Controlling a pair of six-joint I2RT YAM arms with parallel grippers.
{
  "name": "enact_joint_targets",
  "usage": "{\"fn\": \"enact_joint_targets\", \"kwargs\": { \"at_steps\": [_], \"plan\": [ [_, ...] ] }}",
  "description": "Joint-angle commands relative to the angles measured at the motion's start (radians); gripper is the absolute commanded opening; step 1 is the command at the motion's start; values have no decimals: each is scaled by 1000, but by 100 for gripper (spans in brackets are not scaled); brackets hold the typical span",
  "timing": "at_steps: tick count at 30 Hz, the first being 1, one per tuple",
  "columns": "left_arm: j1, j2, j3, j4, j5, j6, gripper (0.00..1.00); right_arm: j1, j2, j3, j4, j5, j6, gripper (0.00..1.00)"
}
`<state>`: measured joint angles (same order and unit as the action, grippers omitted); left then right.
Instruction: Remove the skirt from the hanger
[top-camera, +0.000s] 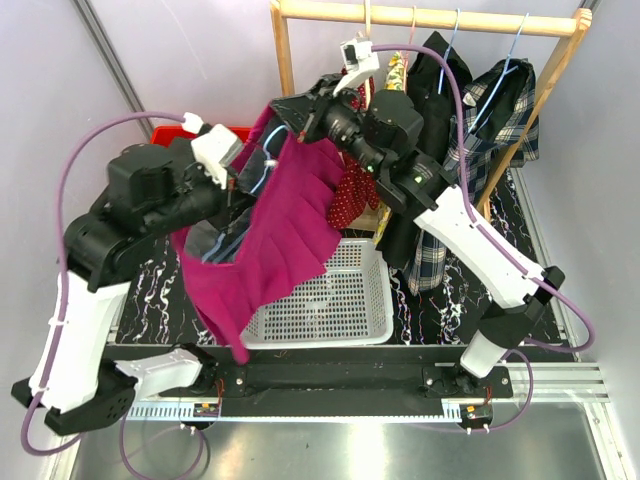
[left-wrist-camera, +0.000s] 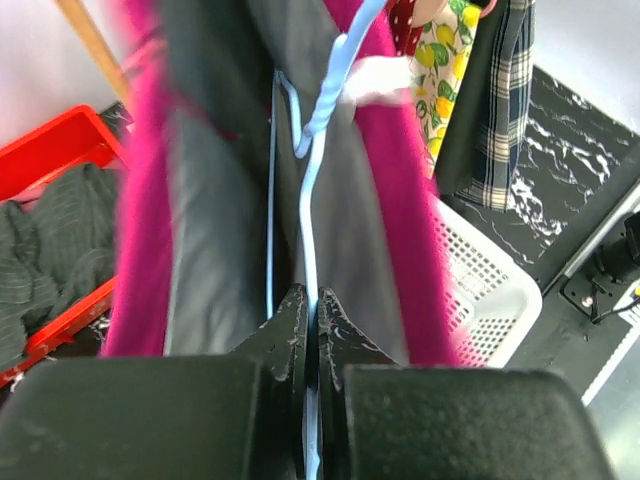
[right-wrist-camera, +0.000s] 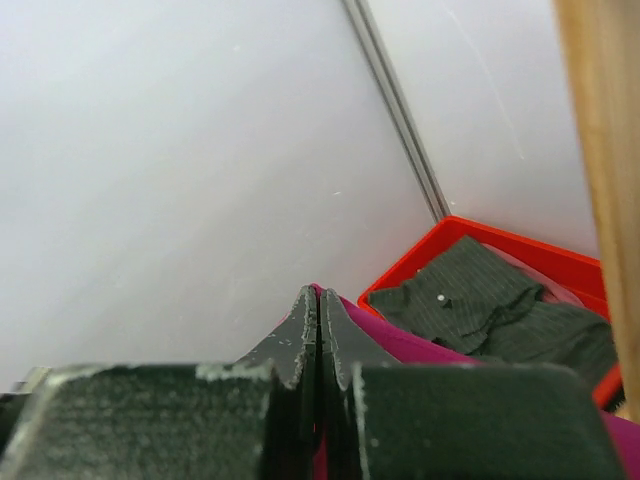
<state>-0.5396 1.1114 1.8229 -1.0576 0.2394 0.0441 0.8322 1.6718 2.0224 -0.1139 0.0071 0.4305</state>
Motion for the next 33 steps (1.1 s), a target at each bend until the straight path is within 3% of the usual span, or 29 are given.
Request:
{"fn": "enact_joint_targets", "kwargs": {
  "at_steps": [1, 6, 11, 16, 21, 26, 29, 30, 33],
  "plan": [
    [-26, 28, 65, 71, 5, 13, 0, 70, 22, 64, 13, -61, -24, 0],
    [-40, 54, 165, 68, -25, 37, 0, 82, -27, -13, 10, 16, -59, 0],
    [-40, 13, 291, 48, -45, 40, 0, 82, -121, -80, -35, 213, -212, 0],
    [-40, -27, 397, 16, -17, 27, 0, 82, -176, -114, -55, 301, -318, 0],
    [-40, -79, 379, -15, -55, 72, 0, 82, -233, -71, -70, 396, -418, 0],
    [-39, -128, 314, 11, -185, 85, 0, 82, -247, 169, -200, 291, -388, 0],
    [-36, -117, 317, 111, -378, 71, 0, 84, -210, 333, -308, 164, -330, 0],
    [-33, -108, 314, 131, -482, 71, 0, 84, -207, 352, -319, 133, -316, 0],
    [-33, -90, 289, 203, -615, 77, 0, 85, -224, 364, -323, 51, -274, 0]
  ]
}}
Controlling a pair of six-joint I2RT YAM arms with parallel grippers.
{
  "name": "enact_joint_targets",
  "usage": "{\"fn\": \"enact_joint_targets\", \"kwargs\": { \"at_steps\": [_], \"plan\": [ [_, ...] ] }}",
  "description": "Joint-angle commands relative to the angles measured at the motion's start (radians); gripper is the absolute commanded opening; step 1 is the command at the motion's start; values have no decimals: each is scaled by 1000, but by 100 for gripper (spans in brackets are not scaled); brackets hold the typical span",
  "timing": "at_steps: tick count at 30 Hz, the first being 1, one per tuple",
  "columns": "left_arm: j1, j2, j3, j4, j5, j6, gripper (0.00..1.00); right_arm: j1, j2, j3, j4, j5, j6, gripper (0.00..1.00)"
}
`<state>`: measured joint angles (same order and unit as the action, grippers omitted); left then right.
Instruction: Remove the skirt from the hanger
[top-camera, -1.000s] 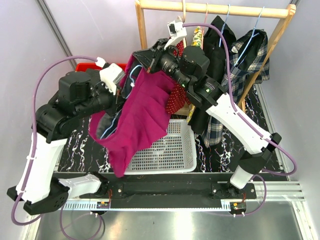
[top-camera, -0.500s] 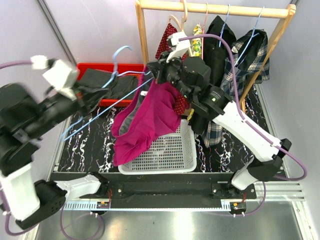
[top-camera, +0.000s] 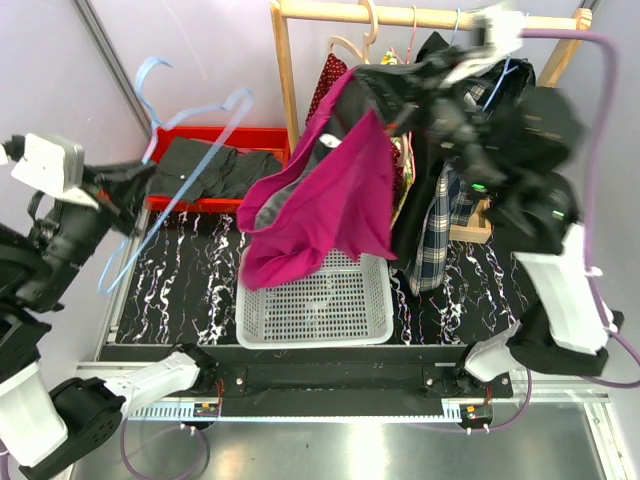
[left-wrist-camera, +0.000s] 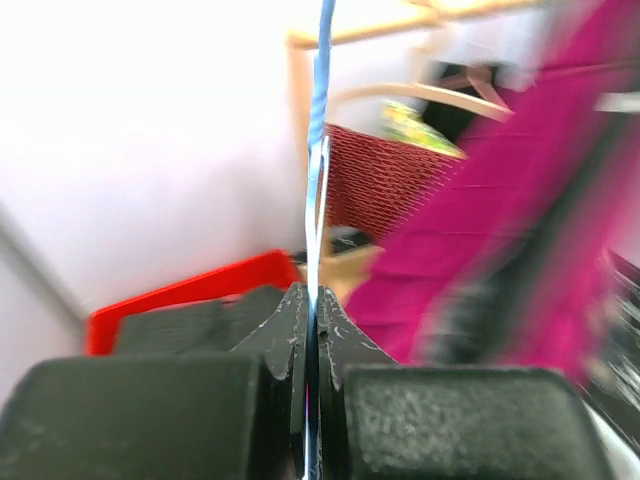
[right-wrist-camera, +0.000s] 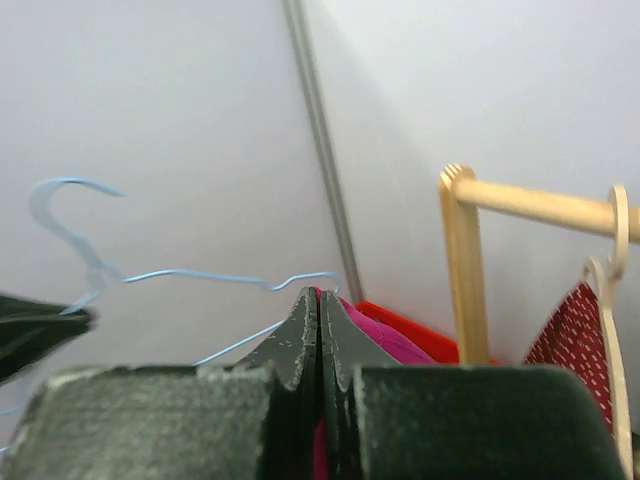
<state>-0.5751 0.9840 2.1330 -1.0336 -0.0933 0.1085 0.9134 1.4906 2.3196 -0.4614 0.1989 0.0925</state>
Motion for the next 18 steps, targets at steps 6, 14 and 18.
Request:
{"fn": "enact_joint_targets", "kwargs": {
  "at_steps": [6, 14, 18],
  "plan": [
    [3, 87, -50, 187, -237, -21, 0, 1, -38, 54, -29, -164, 61, 0],
    [3, 172, -48, 158, -77, -85, 0, 13, 10, 21, -80, -197, 82, 0],
    [3, 223, -24, 167, -98, -101, 0, 65, 25, 11, -62, -197, 64, 0]
  ]
}}
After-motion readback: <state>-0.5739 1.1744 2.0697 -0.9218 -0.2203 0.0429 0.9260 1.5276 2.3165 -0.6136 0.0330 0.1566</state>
